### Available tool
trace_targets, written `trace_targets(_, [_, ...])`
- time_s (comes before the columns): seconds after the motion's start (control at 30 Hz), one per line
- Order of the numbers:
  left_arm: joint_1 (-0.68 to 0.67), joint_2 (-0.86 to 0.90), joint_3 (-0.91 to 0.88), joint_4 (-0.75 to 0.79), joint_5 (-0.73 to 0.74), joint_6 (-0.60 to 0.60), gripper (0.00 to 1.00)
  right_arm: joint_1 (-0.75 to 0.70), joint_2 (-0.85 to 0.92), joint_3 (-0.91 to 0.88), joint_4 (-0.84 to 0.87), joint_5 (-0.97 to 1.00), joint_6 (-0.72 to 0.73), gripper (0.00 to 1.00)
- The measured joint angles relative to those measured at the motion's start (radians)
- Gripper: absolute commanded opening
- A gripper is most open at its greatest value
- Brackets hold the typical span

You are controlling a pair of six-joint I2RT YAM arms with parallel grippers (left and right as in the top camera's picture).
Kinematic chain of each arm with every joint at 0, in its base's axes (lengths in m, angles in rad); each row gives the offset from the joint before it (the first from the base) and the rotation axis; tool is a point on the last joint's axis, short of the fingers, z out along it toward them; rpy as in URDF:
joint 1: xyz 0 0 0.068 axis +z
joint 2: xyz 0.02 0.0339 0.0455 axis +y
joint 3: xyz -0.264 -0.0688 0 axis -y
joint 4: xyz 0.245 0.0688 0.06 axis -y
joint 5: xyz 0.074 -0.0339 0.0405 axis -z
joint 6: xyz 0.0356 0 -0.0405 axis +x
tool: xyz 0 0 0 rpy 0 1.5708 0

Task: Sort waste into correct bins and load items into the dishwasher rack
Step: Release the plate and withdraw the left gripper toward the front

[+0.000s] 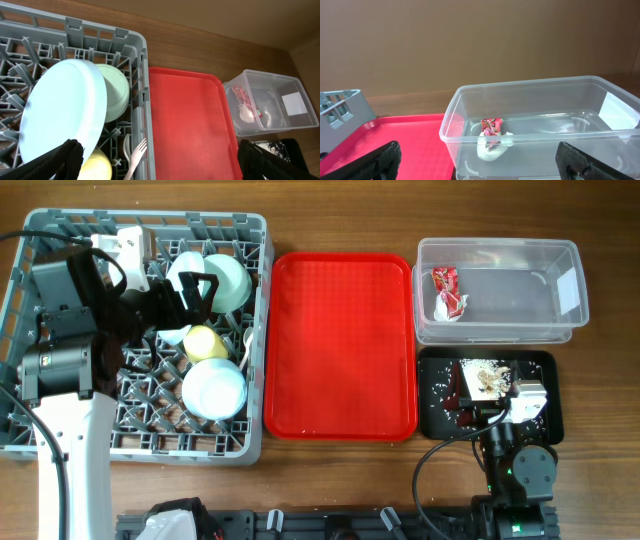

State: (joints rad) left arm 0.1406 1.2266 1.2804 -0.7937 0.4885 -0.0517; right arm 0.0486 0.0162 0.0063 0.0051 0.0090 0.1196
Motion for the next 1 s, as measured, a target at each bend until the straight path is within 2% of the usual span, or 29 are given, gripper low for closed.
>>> trace_targets(0.2, [0.000,-0.003,0.000,-0.011,-0.010,0.000,1.00,0.000,0.000,0.000,0.000,0.000,0.000,1.00])
trace_targets(0.33, [-0.010,-0.071,-0.006,-0.017,-0.095,0.000,1.00,0.000,0.000,0.000,0.000,0.000,0.000,1.00])
trace_targets(0.5, [-0.101,-0.362,-0.037,-0.015,-0.169,0.000,1.00,0.000,-0.001,0.000,0.001,0.000,0.000,1.00])
trace_targets(0.67, [-0.178,-0.693,-0.158,-0.026,-0.186,0.000,1.00,0.000,-0.001,0.000,0.002,0.000,0.000,1.00])
trace_targets(0.87, [-0.208,-0.986,-0.426,-0.032,-0.196,0.000,1.00,0.000,-0.001,0.000,0.002,0.000,0.000,1.00])
trace_targets(0.97, [-0.208,-1.094,-0.565,0.023,-0.200,-0.009,1.00,0.000,-0.001,0.000,0.002,0.001,0.000,1.00])
trace_targets(1.0, [-0.208,-1.134,-0.627,0.094,-0.202,-0.021,1.00,0.000,-0.001,0.000,0.002,0.002,0.000,1.00])
